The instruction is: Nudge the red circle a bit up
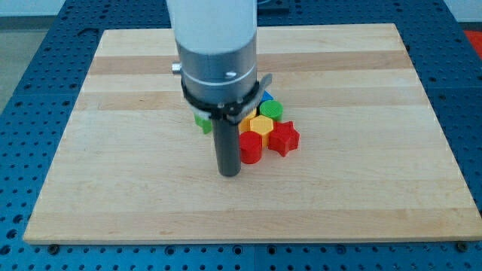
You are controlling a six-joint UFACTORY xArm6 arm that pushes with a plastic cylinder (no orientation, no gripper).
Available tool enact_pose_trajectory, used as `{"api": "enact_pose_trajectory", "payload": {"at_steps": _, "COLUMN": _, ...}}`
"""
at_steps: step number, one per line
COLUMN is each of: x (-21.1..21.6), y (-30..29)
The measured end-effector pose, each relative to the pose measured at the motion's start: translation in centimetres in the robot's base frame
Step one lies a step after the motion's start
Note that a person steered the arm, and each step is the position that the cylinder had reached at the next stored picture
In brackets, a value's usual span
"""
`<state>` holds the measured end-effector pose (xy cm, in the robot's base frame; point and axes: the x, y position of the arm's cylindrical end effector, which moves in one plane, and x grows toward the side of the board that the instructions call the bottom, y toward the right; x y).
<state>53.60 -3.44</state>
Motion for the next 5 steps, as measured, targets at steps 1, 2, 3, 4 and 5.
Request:
{"api": "enact_pose_trajectory", "payload": {"at_steps": 1, "x": 2.5, "y": 0.8}}
{"api": "enact_pose_trajectory", "payload": {"at_steps": 2, "x": 1.9, "y": 5.5}}
{"api": "enact_pose_trajectory", "payload": {"at_steps": 3, "x": 0.1, "y": 7.6}}
{"api": "enact_pose_trajectory", "payload": {"at_steps": 4, "x": -0.7, "y": 7.6}}
{"api": "enact_pose_trajectory", "payload": {"at_steps": 5, "x": -0.7, "y": 6.8}}
